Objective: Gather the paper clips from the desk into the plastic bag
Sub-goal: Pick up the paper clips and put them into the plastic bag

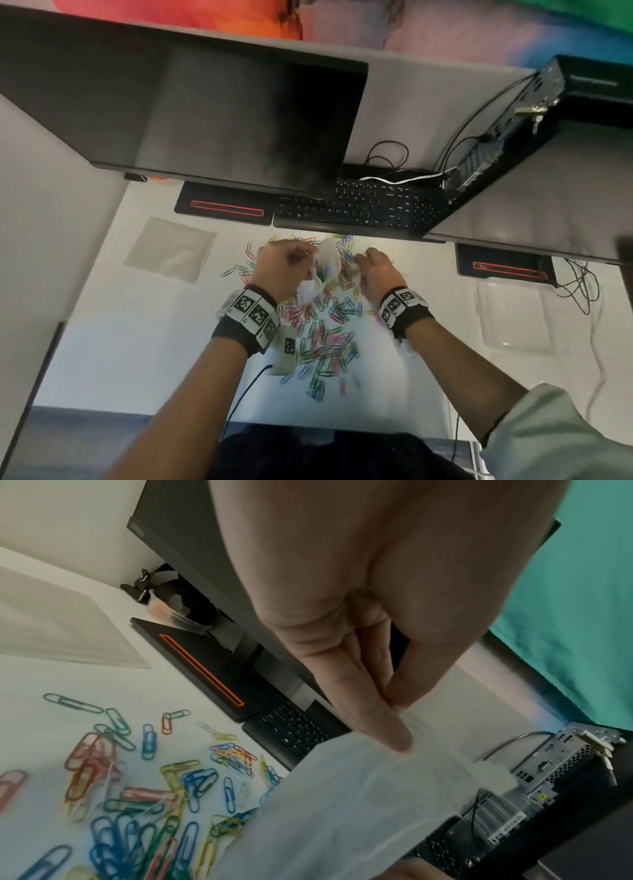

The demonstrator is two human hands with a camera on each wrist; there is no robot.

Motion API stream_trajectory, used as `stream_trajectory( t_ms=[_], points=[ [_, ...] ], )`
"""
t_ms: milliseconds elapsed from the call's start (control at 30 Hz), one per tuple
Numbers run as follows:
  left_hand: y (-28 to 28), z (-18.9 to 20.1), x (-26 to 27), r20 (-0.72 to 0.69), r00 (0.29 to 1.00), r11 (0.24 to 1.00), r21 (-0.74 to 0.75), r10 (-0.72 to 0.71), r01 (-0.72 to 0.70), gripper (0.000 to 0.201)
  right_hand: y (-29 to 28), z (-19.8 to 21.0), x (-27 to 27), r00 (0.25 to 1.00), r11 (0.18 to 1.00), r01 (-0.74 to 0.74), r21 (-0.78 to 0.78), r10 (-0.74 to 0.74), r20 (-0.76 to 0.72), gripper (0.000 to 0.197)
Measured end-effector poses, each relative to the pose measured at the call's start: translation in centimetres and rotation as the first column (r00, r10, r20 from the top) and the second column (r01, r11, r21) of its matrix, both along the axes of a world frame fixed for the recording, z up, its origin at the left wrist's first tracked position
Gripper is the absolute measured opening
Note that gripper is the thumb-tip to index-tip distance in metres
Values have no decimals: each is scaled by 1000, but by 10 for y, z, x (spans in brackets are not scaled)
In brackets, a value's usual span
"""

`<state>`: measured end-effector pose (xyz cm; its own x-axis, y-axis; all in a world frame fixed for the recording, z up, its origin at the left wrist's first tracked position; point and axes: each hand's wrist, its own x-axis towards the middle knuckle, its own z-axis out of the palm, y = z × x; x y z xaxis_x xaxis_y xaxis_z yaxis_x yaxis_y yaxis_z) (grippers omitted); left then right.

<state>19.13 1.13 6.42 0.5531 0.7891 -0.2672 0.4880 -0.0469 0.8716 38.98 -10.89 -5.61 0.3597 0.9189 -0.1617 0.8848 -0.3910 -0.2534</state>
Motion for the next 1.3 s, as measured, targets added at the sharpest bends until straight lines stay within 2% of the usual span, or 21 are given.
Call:
stream_trajectory(
  t_ms=[100,167,233,300,333,400,433,500,567,633,700,767,933,967,1067,1167,1200,1233,1300],
  points=[
    [-5,-4,8,-6,999,999,18,-34,34,11,-3,1,7,996,994,-73,-87,77,51,41],
    [-9,-5,11,-15,998,998,20,-61,62,11,-2,7,12,996,991,-54,-125,62,62,29],
    [-12,-7,13,-11,998,998,-14,-69,69,12,0,16,16,999,992,39,-120,-38,7,19],
    [-13,-9,14,-12,997,997,-36,-71,71,12,-2,28,21,945,958,278,-65,-285,-159,18],
    [-13,-10,14,-7,997,997,-36,-71,71,12,-4,34,23,868,908,416,-52,-413,-276,17],
    [-13,-10,14,8,997,997,-22,-71,72,11,-11,49,26,613,770,629,-103,-573,-544,13],
    [-13,-10,15,12,997,997,-29,-72,73,11,-14,59,26,480,728,672,-138,-570,-667,13],
    [-13,-12,18,11,997,994,-70,-82,83,13,-19,81,21,204,679,710,-185,-450,-869,21],
    [-14,-13,21,10,996,991,-99,-93,93,15,-22,102,11,-73,656,715,-243,-275,-959,28],
    [-16,-14,25,17,995,989,-111,-100,101,14,-22,117,-3,-199,680,682,-270,-182,-963,30],
    [-18,-15,29,24,992,986,-112,-121,123,14,-19,121,-17,-222,701,660,-270,-162,-962,28],
    [-21,-16,31,35,990,984,-103,-139,142,14,-14,118,-31,-188,695,662,-281,-209,-960,25],
    [-26,-18,31,39,979,978,-56,-200,202,12,-2,97,-49,38,684,684,-254,-380,-924,23],
    [-25,-18,30,35,977,976,-39,-212,213,12,-1,93,-50,115,700,674,-235,-414,-903,25],
    [-24,-20,29,23,968,968,2,-249,249,11,-2,93,-55,422,783,608,-128,-456,-783,26],
    [-23,-21,27,30,960,960,13,-279,279,11,1,97,-60,749,877,479,38,-386,-539,20],
    [-23,-20,27,33,959,960,16,-281,281,11,2,98,-62,829,915,398,60,-331,-451,21],
    [-22,-19,25,34,959,960,22,-281,280,11,2,99,-62,877,945,321,57,-274,-395,21],
    [-19,-17,23,40,964,964,23,-264,263,11,0,100,-59,880,966,254,38,-215,-425,22]
  ],
)
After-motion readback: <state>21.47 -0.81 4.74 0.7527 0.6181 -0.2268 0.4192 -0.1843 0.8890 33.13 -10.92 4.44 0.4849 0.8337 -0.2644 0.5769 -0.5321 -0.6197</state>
